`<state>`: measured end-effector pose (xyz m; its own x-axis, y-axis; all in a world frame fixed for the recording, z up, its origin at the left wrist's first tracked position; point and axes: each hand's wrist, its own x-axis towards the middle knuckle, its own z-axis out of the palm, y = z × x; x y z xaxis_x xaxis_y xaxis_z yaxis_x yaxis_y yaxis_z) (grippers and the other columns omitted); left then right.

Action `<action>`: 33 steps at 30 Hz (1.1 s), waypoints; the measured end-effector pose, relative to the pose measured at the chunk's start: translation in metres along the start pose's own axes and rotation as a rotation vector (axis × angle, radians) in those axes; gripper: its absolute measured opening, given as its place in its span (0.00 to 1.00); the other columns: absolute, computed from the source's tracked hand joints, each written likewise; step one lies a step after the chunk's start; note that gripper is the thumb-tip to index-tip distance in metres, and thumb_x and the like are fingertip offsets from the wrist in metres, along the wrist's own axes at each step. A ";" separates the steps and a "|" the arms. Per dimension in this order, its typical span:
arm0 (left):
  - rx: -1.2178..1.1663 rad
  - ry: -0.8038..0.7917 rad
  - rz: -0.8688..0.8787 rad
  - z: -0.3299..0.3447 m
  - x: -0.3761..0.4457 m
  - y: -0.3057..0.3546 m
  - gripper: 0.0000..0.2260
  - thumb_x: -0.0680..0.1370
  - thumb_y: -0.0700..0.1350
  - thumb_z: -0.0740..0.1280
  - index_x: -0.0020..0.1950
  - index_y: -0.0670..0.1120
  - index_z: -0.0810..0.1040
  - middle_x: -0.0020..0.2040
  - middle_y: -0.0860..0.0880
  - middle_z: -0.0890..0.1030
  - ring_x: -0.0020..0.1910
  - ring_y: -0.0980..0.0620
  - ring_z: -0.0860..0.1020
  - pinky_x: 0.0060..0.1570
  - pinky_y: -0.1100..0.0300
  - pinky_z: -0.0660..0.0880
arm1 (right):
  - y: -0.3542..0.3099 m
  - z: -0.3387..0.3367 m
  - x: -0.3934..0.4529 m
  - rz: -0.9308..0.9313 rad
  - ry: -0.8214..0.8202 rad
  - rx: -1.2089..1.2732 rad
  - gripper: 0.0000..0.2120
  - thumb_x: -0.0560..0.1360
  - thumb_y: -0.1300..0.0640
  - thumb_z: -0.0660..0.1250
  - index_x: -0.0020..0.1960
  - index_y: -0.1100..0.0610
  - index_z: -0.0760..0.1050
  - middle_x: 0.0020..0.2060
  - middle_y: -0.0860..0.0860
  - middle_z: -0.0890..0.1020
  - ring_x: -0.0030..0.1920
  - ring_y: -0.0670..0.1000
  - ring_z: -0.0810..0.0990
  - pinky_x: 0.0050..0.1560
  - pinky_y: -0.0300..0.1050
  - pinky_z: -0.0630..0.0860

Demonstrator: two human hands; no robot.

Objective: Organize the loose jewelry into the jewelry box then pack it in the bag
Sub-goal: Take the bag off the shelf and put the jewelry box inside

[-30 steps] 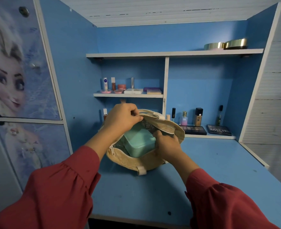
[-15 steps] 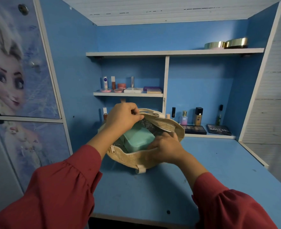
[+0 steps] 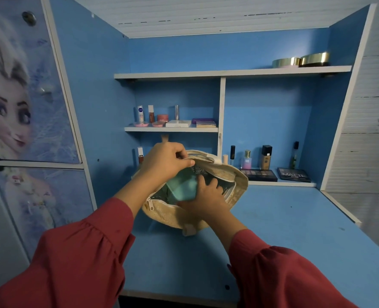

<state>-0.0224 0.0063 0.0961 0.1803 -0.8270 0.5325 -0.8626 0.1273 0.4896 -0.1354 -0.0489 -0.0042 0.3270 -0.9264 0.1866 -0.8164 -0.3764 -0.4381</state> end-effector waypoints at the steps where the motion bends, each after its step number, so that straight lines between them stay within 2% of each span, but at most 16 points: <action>1: 0.001 0.004 -0.002 0.000 0.000 0.001 0.06 0.70 0.52 0.75 0.37 0.52 0.81 0.36 0.55 0.80 0.38 0.54 0.78 0.42 0.50 0.78 | -0.001 0.002 0.002 0.024 -0.031 0.000 0.51 0.64 0.30 0.68 0.76 0.50 0.49 0.64 0.61 0.63 0.65 0.64 0.67 0.64 0.56 0.67; 4: 0.015 0.002 0.000 0.000 0.000 0.001 0.06 0.70 0.52 0.75 0.37 0.52 0.80 0.36 0.55 0.81 0.38 0.54 0.78 0.42 0.51 0.78 | -0.003 0.004 0.008 0.028 -0.087 0.077 0.51 0.64 0.30 0.70 0.77 0.48 0.50 0.64 0.61 0.63 0.65 0.64 0.68 0.64 0.57 0.68; 8: 0.036 -0.001 0.004 -0.002 0.001 0.000 0.07 0.70 0.53 0.74 0.37 0.54 0.79 0.36 0.56 0.80 0.38 0.55 0.78 0.40 0.53 0.77 | 0.000 -0.003 0.005 -0.040 0.035 0.170 0.40 0.67 0.34 0.67 0.74 0.48 0.60 0.62 0.59 0.63 0.65 0.62 0.64 0.63 0.54 0.68; 10: 0.042 0.002 0.003 -0.002 0.000 0.000 0.07 0.70 0.52 0.74 0.37 0.54 0.80 0.36 0.56 0.80 0.38 0.56 0.78 0.40 0.54 0.76 | 0.003 -0.007 0.004 -0.039 0.049 0.121 0.39 0.68 0.34 0.66 0.73 0.47 0.61 0.62 0.59 0.64 0.64 0.61 0.64 0.63 0.54 0.67; 14: 0.036 -0.012 0.000 0.001 0.001 0.000 0.06 0.70 0.52 0.75 0.38 0.52 0.81 0.37 0.55 0.81 0.39 0.55 0.78 0.42 0.52 0.78 | 0.010 -0.005 0.003 -0.013 -0.069 -0.014 0.39 0.68 0.32 0.65 0.74 0.48 0.60 0.64 0.61 0.66 0.65 0.62 0.66 0.64 0.53 0.67; 18: 0.040 -0.064 -0.005 0.001 -0.002 0.001 0.06 0.70 0.51 0.75 0.41 0.51 0.82 0.39 0.54 0.81 0.41 0.54 0.79 0.47 0.49 0.78 | 0.014 -0.005 0.002 -0.031 -0.069 -0.065 0.40 0.68 0.30 0.64 0.74 0.46 0.59 0.64 0.61 0.67 0.65 0.61 0.66 0.64 0.53 0.66; 20: -0.017 -0.127 -0.019 -0.001 -0.005 -0.002 0.06 0.70 0.49 0.76 0.45 0.51 0.84 0.42 0.55 0.82 0.43 0.55 0.80 0.51 0.49 0.78 | 0.016 -0.006 0.004 -0.033 -0.079 -0.076 0.42 0.68 0.29 0.65 0.75 0.46 0.58 0.66 0.61 0.67 0.66 0.61 0.66 0.65 0.52 0.66; 23: 0.026 -0.231 0.046 -0.008 -0.011 -0.009 0.15 0.69 0.48 0.76 0.55 0.53 0.83 0.52 0.55 0.79 0.55 0.56 0.74 0.60 0.53 0.71 | 0.018 -0.005 0.006 -0.022 -0.112 -0.078 0.44 0.67 0.28 0.64 0.75 0.46 0.56 0.68 0.61 0.65 0.68 0.62 0.65 0.66 0.53 0.65; 25: 0.114 -0.236 0.097 -0.013 -0.015 -0.013 0.18 0.69 0.52 0.76 0.58 0.55 0.80 0.56 0.54 0.74 0.58 0.55 0.69 0.59 0.57 0.67 | 0.017 -0.004 0.004 -0.025 -0.097 -0.123 0.43 0.67 0.27 0.63 0.75 0.46 0.57 0.69 0.61 0.64 0.68 0.62 0.65 0.67 0.54 0.65; 26: 0.130 -0.219 0.096 -0.015 -0.017 -0.015 0.18 0.69 0.53 0.75 0.58 0.56 0.80 0.55 0.54 0.73 0.57 0.55 0.69 0.58 0.57 0.67 | 0.016 -0.003 0.003 -0.045 -0.064 -0.157 0.42 0.68 0.27 0.62 0.75 0.46 0.58 0.69 0.60 0.64 0.68 0.62 0.64 0.67 0.54 0.64; 28: 0.126 -0.174 0.080 -0.018 -0.019 -0.018 0.14 0.69 0.56 0.74 0.53 0.56 0.80 0.52 0.54 0.74 0.52 0.55 0.73 0.54 0.55 0.72 | 0.017 0.001 -0.001 -0.183 0.040 -0.215 0.33 0.71 0.32 0.62 0.73 0.43 0.62 0.69 0.59 0.64 0.70 0.61 0.62 0.69 0.56 0.60; 30: 0.125 -0.149 0.073 -0.019 -0.021 -0.017 0.11 0.70 0.58 0.73 0.48 0.57 0.79 0.48 0.56 0.75 0.47 0.56 0.75 0.49 0.56 0.74 | 0.016 0.007 -0.003 -0.454 0.142 -0.247 0.22 0.74 0.40 0.65 0.67 0.41 0.72 0.69 0.58 0.67 0.70 0.62 0.63 0.71 0.62 0.57; 32: 0.124 -0.142 0.084 -0.018 -0.023 -0.016 0.11 0.70 0.58 0.73 0.47 0.56 0.78 0.45 0.58 0.75 0.44 0.57 0.75 0.45 0.58 0.74 | 0.013 0.011 -0.004 -0.625 0.149 -0.315 0.14 0.75 0.47 0.67 0.60 0.43 0.78 0.71 0.57 0.67 0.72 0.62 0.61 0.72 0.69 0.48; 33: 0.119 -0.143 0.093 -0.017 -0.024 -0.016 0.11 0.71 0.58 0.72 0.47 0.55 0.79 0.44 0.58 0.75 0.43 0.58 0.75 0.45 0.59 0.74 | 0.011 0.012 -0.006 -0.630 0.112 -0.341 0.14 0.77 0.48 0.65 0.61 0.44 0.78 0.73 0.56 0.64 0.74 0.61 0.57 0.71 0.68 0.44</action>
<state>-0.0051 0.0340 0.0873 0.0357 -0.8849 0.4643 -0.9236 0.1482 0.3535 -0.1405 -0.0478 -0.0204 0.7485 -0.5211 0.4102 -0.5979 -0.7978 0.0775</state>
